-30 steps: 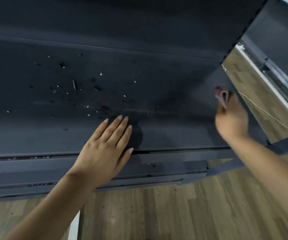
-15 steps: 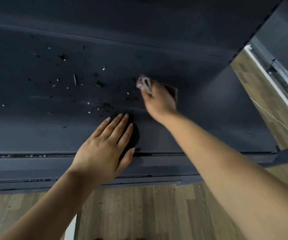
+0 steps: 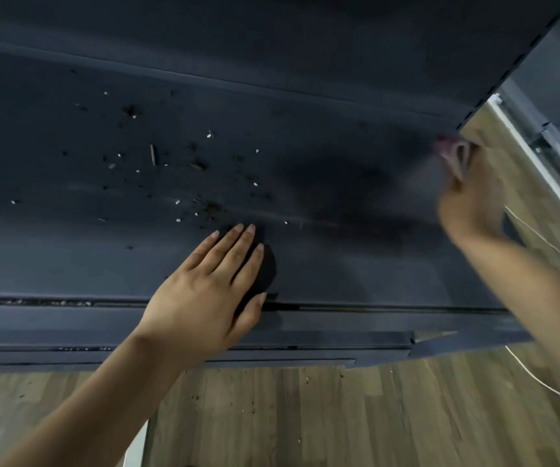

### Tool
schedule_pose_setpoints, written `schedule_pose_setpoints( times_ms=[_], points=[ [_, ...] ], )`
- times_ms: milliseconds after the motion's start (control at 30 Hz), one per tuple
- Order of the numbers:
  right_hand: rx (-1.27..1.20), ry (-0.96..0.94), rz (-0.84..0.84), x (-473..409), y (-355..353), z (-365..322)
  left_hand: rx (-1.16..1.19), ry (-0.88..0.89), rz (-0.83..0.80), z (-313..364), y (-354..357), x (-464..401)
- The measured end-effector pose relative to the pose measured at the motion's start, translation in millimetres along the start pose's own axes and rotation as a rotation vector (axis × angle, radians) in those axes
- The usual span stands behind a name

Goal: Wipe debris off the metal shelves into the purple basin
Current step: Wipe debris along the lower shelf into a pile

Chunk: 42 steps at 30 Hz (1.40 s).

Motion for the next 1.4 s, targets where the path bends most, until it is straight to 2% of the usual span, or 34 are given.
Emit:
schedule_pose_setpoints(
  times_ms=[100, 233, 333, 400, 567, 633, 733, 867, 967, 1067, 1200, 1333, 1400],
  points=[
    [0.152, 0.123, 0.011, -21.1, 0.2, 44.7, -0.003, 0.0, -0.001, -0.6, -0.1, -0.5],
    [0.191, 0.22, -0.117, -28.7, 27.9, 58.1, 0.002, -0.012, -0.007, -0.6, -1.1, -0.6],
    [0.2, 0.083, -0.203, -34.9, 51.9, 20.2, -0.008, -0.003, 0.005, 0.1, -1.6, -0.5],
    [0.199, -0.072, -0.25, -25.5, 69.2, -22.1, -0.012, 0.004, 0.018, 0.6, -2.0, -0.8],
    [0.132, -0.472, -0.242, 44.1, 105.9, -124.6, -0.021, 0.021, 0.033, 2.0, -4.1, -1.1],
    [0.05, -0.539, -0.349, 72.3, 118.1, -144.2, -0.021, 0.022, 0.029, 1.8, -4.5, -0.8],
    [-0.023, -0.613, -0.422, 96.5, 121.6, -156.2, -0.022, 0.021, 0.006, 1.3, -4.5, 0.1],
    [-0.071, -0.579, -0.449, 77.5, 109.2, -136.9, -0.003, 0.008, -0.044, 0.6, -3.4, -0.1],
    [-0.032, -0.506, -0.303, 43.6, 82.5, -93.7, -0.003, -0.004, -0.052, 2.7, -5.1, -0.6],
    [0.121, -0.369, -0.137, 5.4, 46.4, -37.8, -0.012, 0.03, -0.028, 11.6, -11.7, -16.8],
    [0.266, -0.185, -0.057, -28.0, 6.7, 31.0, 0.015, 0.111, -0.016, 30.8, -8.5, -63.0],
    [0.281, 0.04, -0.09, -40.4, 7.9, 80.4, 0.089, 0.093, -0.143, 44.4, 5.0, -94.3],
    [0.262, 0.064, -0.108, -45.0, 15.3, 87.6, 0.11, 0.102, -0.238, 48.4, 14.7, -94.8]
  ],
)
Point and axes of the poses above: each hand's wrist, its own x-axis away from the middle knuckle, its own y-axis out of the palm, z = x × y, the point moved 6 cm from there along -x, towards the middle knuckle, and after that the axes turned 13 degrees about y, right-handed, at the moved point
